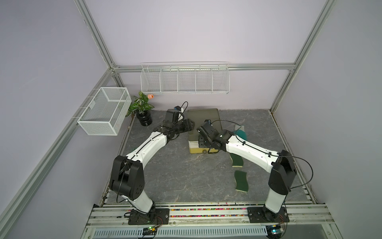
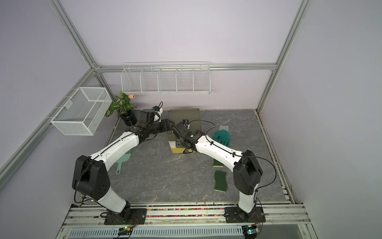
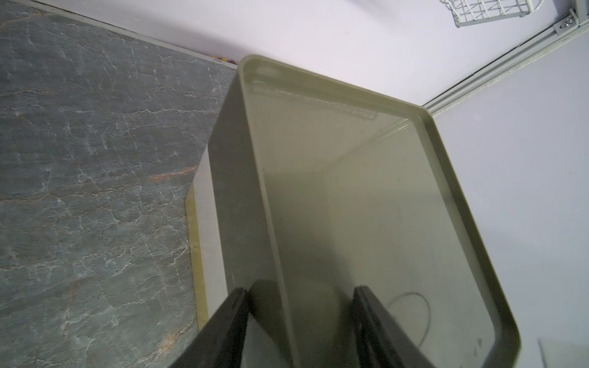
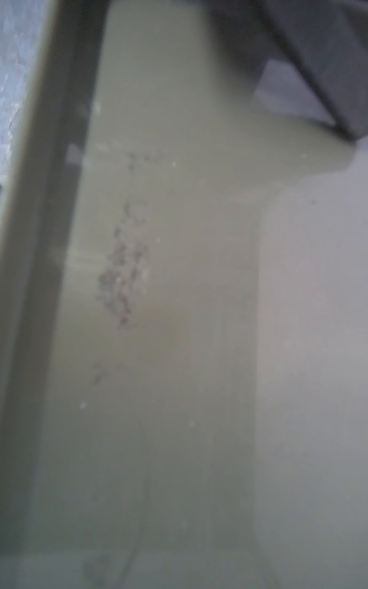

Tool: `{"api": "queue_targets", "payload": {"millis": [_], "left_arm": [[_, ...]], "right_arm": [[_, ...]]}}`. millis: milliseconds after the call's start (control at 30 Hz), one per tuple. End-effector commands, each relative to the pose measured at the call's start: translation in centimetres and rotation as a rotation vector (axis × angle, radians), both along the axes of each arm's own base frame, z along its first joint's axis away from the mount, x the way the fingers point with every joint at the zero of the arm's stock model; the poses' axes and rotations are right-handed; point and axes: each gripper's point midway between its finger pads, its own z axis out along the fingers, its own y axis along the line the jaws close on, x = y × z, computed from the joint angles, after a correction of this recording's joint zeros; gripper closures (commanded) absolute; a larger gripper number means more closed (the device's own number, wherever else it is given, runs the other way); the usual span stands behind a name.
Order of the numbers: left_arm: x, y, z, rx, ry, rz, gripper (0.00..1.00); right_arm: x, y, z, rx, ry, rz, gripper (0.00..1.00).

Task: Take the sponge out of the drawer
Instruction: Close the drawer in the storage box.

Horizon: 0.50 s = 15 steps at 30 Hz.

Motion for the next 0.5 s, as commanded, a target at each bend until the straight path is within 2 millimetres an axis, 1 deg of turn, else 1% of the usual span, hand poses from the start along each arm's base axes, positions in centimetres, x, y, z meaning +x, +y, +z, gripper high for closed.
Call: {"api": "queue_targets", "payload": {"millis": [0, 133, 300, 467], "left_arm": [[-1.9, -0.9, -3.6, 0.036, 0.116, -0.063, 0.44], [-1.9, -0.9, -3.6, 0.037, 0.116, -0.064, 0.44], [-1.9, -0.9, -3.8, 0.039, 0.118, -0.064, 0.44], [-1.8, -1.0, -3.9, 0.036, 0.12, -0.064, 0.44]], "right_arm": [[1.3, 2.6, 2.3, 0.108, -0.072, 0.045, 0.45], [0.2, 2.6, 2.4, 0.124, -0.049, 0.064, 0.38], [-1.7, 2.1, 2.8, 0.125, -0.049, 0.083, 0.35], [-3.6, 0.9, 2.4, 0.116, -0.054, 0.069, 0.35]]}}
